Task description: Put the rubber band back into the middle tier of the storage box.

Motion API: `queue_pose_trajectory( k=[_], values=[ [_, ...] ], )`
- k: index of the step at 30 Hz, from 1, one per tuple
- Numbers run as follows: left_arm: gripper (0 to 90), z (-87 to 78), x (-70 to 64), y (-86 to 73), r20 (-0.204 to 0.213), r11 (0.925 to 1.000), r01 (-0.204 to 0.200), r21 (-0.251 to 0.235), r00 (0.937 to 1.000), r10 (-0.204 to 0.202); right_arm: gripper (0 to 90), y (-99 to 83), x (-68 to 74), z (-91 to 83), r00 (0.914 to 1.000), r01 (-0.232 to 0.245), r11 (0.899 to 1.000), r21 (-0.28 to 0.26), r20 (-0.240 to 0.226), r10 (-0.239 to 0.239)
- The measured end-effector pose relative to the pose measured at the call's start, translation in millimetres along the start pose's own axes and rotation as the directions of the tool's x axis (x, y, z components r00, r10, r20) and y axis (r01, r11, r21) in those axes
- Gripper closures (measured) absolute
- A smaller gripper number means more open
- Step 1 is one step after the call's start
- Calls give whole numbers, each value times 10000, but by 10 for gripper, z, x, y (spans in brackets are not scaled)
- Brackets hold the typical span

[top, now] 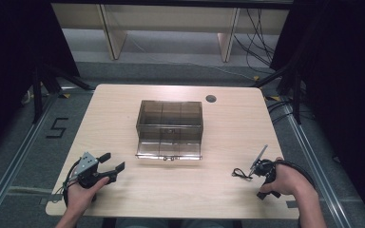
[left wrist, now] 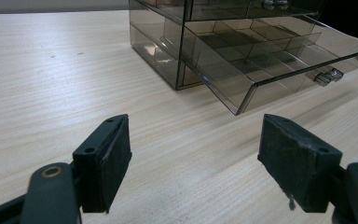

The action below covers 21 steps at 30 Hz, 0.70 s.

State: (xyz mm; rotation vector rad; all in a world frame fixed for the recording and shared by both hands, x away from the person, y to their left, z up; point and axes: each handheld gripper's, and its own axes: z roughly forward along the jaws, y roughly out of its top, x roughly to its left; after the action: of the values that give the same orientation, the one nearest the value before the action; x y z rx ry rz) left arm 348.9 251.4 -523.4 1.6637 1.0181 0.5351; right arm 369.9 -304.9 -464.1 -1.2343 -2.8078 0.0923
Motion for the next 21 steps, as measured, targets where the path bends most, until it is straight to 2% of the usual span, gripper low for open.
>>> queue_pose_trajectory(
  k=[2,3,6,9,12,15,17,18,19,20,21],
  values=[
    [246,-1,0,0,4,10000,-2,-4,10000,2,501,8,5,-10,10000,-5,10000,100,82,4],
    [246,-1,-1,0,8,10000,-5,-4,10000,5,501,12,-7,-9,9997,216,9997,93,78,-216],
    [247,-2,-2,-1,-1,10000,-12,-24,10000,12,500,19,15,-11,10000,22,10000,33,15,-22],
    [247,-2,-3,-1,-5,10000,-15,-24,10000,15,501,45,17,-16,9999,94,9999,-95,112,-93],
    [247,1,-2,0,6,10000,-17,2,10000,17,503,66,21,-26,9998,35,10000,21,180,-36],
    [247,-1,-1,0,13,10000,-3,-8,10000,3,502,103,4,-21,9997,241,9997,40,86,-242],
    [247,-1,0,0,18,10000,-6,-6,10000,6,502,111,11,-20,9997,144,9999,3,181,-144],
    [247,-1,1,0,23,10000,-6,-2,10000,6,502,121,-4,-16,9993,307,9995,-43,196,-307],
    [248,-1,0,0,30,10000,-8,-7,10000,8,502,140,9,-17,9997,110,9999,84,225,-112],
    [248,-1,0,0,30,10000,-8,-7,10000,8,502,140,9,-17,9997,110,9999,84,225,-112],
    [248,-1,-2,-1,19,10000,-6,-17,10000,6,502,149,-36,-15,9980,540,9985,-55,328,-538]
  ],
)
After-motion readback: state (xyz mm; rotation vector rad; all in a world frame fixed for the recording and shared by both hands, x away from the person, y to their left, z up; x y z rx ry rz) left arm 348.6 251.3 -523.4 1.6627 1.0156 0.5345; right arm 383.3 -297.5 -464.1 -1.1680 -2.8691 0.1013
